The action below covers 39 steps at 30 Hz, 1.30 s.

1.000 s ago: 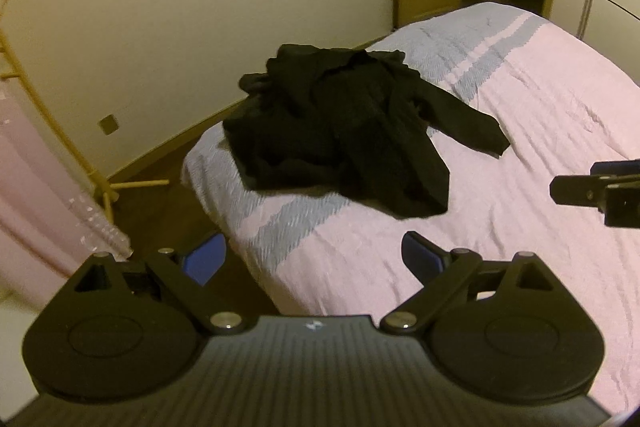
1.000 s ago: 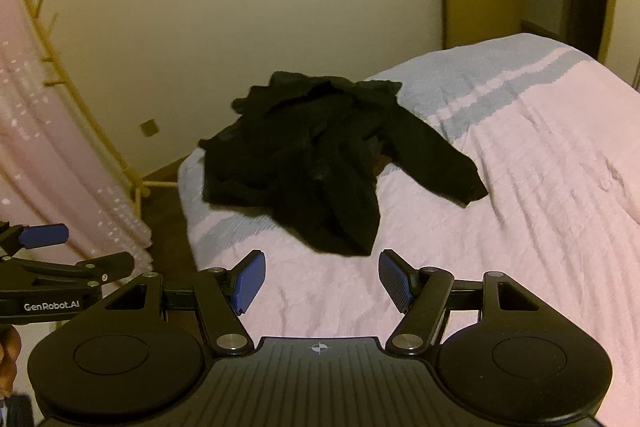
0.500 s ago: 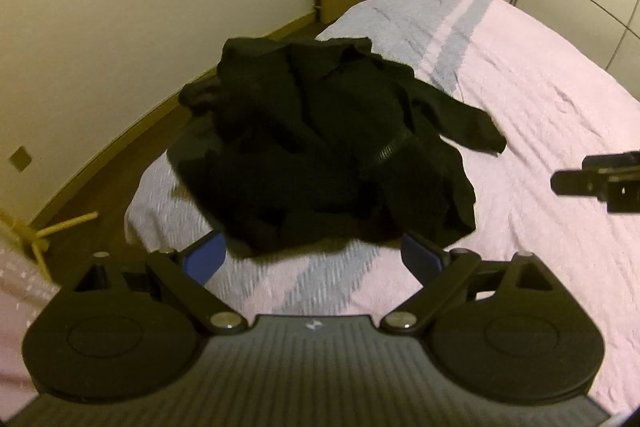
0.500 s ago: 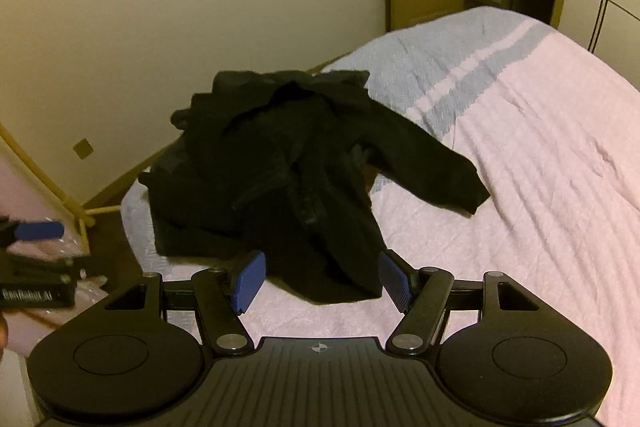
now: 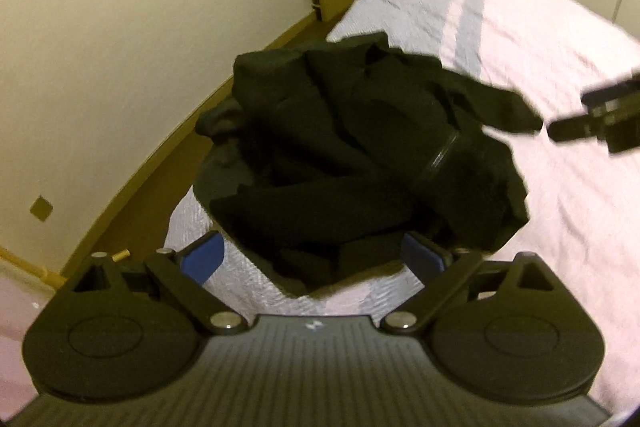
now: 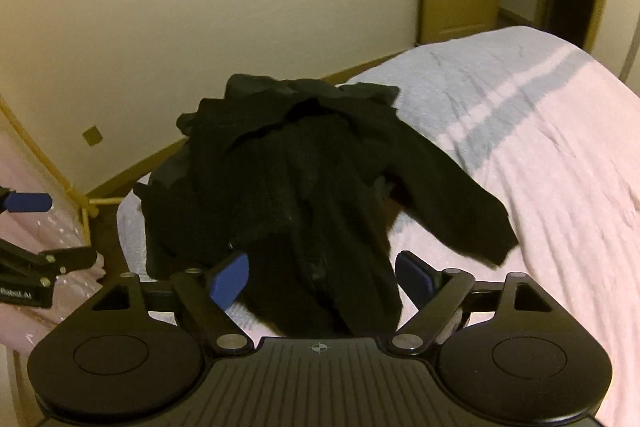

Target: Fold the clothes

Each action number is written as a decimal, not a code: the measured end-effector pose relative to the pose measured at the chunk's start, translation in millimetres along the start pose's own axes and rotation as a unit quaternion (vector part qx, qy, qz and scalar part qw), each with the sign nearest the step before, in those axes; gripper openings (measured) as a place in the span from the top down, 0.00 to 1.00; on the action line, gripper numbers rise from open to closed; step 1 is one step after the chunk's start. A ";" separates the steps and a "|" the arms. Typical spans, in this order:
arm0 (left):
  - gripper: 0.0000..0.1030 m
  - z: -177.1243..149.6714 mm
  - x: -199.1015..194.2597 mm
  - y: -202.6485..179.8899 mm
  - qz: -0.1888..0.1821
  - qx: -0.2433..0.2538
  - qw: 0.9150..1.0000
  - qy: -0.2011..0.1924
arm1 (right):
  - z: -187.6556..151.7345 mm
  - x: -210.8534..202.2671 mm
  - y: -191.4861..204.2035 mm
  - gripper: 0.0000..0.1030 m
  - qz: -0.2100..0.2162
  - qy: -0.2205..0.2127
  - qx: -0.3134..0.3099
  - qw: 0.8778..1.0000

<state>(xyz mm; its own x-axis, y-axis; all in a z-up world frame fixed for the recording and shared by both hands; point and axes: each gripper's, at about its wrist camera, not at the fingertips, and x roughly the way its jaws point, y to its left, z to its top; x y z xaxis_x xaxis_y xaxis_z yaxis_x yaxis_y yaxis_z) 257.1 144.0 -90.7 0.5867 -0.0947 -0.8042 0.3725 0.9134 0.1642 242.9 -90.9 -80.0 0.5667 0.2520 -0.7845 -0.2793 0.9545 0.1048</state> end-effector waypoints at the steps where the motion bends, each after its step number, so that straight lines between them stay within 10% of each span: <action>1: 0.09 2.1 5.9 1.1 0.001 0.011 1.000 0.002 | 3.3 5.4 1.7 0.18 0.003 0.002 -0.005 1.000; 17: 0.11 95.3 187.2 69.6 -0.136 0.086 0.987 0.004 | 128.5 170.4 8.1 0.12 0.034 0.028 -0.018 0.999; 28: 0.12 99.2 223.7 93.5 -0.229 0.035 0.973 0.010 | 175.2 283.9 9.3 0.12 0.061 0.099 -0.071 0.991; 32: 0.12 100.3 220.6 92.9 -0.231 0.022 0.973 0.005 | 176.1 271.5 -3.5 0.92 0.073 0.112 -0.049 0.990; 39: 0.73 120.0 183.2 70.4 -0.233 0.051 0.970 -0.040 | 161.6 160.1 -39.5 0.94 0.037 0.031 -0.022 0.999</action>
<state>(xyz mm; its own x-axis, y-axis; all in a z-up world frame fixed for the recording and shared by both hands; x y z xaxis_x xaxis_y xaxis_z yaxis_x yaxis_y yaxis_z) 477.1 143.5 -157.9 0.3905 -0.5220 -0.7583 0.6771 0.7209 -0.1476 470.0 -62.5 -111.0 0.4950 0.3104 -0.8115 -0.3541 0.9250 0.1378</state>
